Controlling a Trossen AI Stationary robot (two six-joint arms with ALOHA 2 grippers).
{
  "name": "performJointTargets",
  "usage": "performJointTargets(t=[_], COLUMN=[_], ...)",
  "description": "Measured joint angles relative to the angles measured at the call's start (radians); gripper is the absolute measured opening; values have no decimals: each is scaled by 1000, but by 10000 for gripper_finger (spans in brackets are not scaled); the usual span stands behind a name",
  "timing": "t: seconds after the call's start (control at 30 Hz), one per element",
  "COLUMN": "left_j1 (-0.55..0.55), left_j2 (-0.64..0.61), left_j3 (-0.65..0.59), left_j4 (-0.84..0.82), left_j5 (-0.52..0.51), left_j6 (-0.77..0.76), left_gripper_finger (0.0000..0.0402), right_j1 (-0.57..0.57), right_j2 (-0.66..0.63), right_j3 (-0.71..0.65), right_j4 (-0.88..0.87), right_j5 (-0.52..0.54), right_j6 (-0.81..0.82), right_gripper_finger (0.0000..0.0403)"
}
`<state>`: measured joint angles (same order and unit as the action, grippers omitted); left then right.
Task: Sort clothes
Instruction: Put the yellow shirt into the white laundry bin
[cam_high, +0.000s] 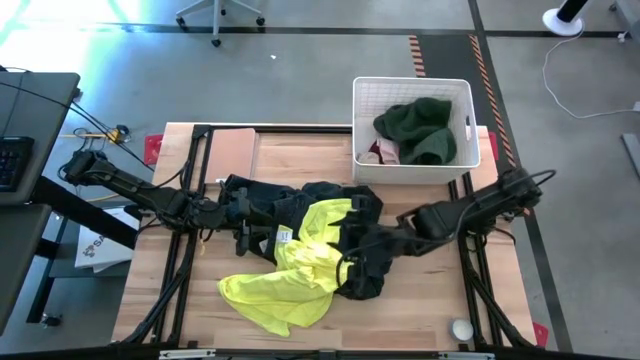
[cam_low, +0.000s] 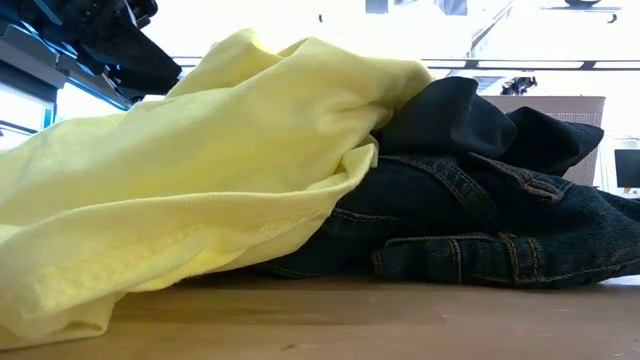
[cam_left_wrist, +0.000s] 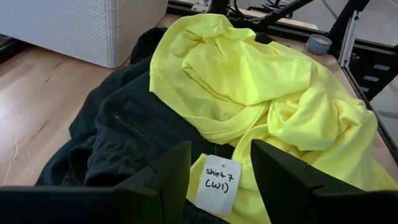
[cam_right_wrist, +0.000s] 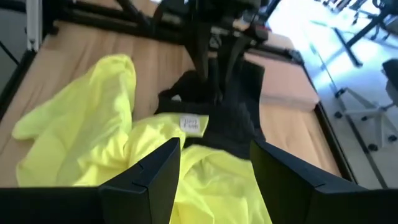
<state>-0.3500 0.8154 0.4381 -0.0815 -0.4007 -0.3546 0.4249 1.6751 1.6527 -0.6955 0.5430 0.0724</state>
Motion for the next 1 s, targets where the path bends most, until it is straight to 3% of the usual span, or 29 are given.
performJointTargets(t=[0.17, 0.3, 0.37, 0.5, 0.7, 0.87, 1.0], left_j1=[0, 0, 0, 0, 1, 2, 3], left_j2=[0, 0, 0, 0, 0, 0, 0], left_j3=[0, 0, 0, 0, 0, 0, 0], left_j4=[8, 12, 12, 13, 39, 63, 89], left_j5=[0, 0, 0, -2, -3, -21, -34], left_j6=[0, -12, -18, -18, -18, 4, 18], left_gripper_finger=[165, 165, 165, 165, 165, 165, 165], right_j1=[9, 10, 13, 38, -10, -75, -110], right_j2=[2, 2, -6, -25, -24, -25, -25], right_j3=[0, -6, -51, -234, -469, -487, -487], right_j4=[-152, -391, -400, -224, 187, 439, 545], right_j5=[-1, 47, 101, 133, -49, -202, -276], right_j6=[58, 253, 322, 368, 347, 300, 242], right_gripper_finger=[192, 192, 192, 192, 192, 199, 232])
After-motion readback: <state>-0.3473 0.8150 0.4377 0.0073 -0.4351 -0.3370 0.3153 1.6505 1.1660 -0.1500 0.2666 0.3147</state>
